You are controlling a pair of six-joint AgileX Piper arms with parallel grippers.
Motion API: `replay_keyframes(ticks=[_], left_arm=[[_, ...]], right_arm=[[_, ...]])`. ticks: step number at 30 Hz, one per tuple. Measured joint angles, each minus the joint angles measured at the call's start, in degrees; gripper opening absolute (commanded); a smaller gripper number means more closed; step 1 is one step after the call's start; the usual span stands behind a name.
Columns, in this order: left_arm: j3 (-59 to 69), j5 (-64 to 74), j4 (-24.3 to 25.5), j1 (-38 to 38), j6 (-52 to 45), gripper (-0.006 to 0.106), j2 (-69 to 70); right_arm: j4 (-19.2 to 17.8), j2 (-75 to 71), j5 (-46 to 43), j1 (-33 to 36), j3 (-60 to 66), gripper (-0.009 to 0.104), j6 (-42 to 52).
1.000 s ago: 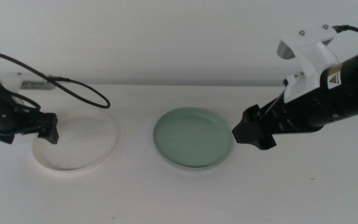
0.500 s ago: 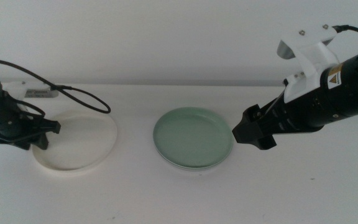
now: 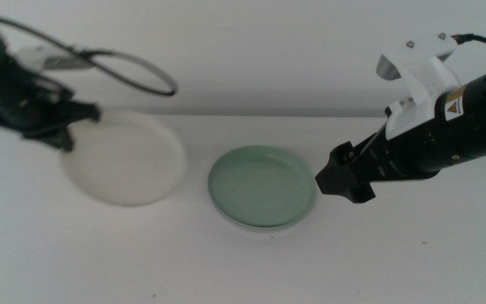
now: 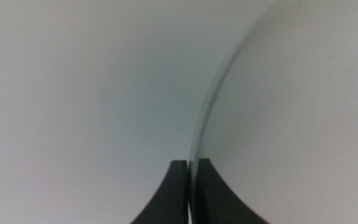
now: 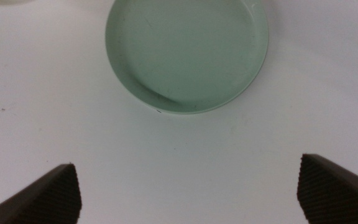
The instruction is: Stack the three bowls on top of each other.
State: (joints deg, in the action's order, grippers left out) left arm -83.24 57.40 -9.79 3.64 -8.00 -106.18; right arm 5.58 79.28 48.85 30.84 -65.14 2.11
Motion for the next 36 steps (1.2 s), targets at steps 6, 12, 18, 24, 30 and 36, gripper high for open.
replay_keyframes(ticks=[6, 12, 18, 24, 30, 36], left_arm=[[-5.8, 1.0, 0.1, -12.2, 6.4, -0.002, -0.7], [-10.3, 0.7, 1.1, -21.0, 11.0, -0.002, -5.7], [-12.9, 0.0, 1.1, -24.7, 12.4, -0.002, -10.6], [-12.9, -1.9, 0.9, -25.6, 13.1, -0.002, -13.3], [-12.9, -3.5, 0.9, -25.6, 13.4, -0.002, -14.7], [-12.9, -5.8, 0.8, -25.6, 13.5, -0.002, -14.9]], right_arm=[[0.0, 0.0, 0.0, 0.0, 0.0, 0.093, 0.0], [0.0, 0.0, 0.0, 0.0, 0.0, 0.093, 0.0], [0.0, 0.0, 0.0, 0.0, 0.0, 0.093, 0.0], [0.0, 0.0, 0.0, 0.0, 0.0, 0.093, 0.0], [0.0, 0.0, 0.0, 0.0, 0.0, 0.093, 0.0], [0.0, 0.0, 0.0, 0.0, 0.0, 0.093, 0.0]])
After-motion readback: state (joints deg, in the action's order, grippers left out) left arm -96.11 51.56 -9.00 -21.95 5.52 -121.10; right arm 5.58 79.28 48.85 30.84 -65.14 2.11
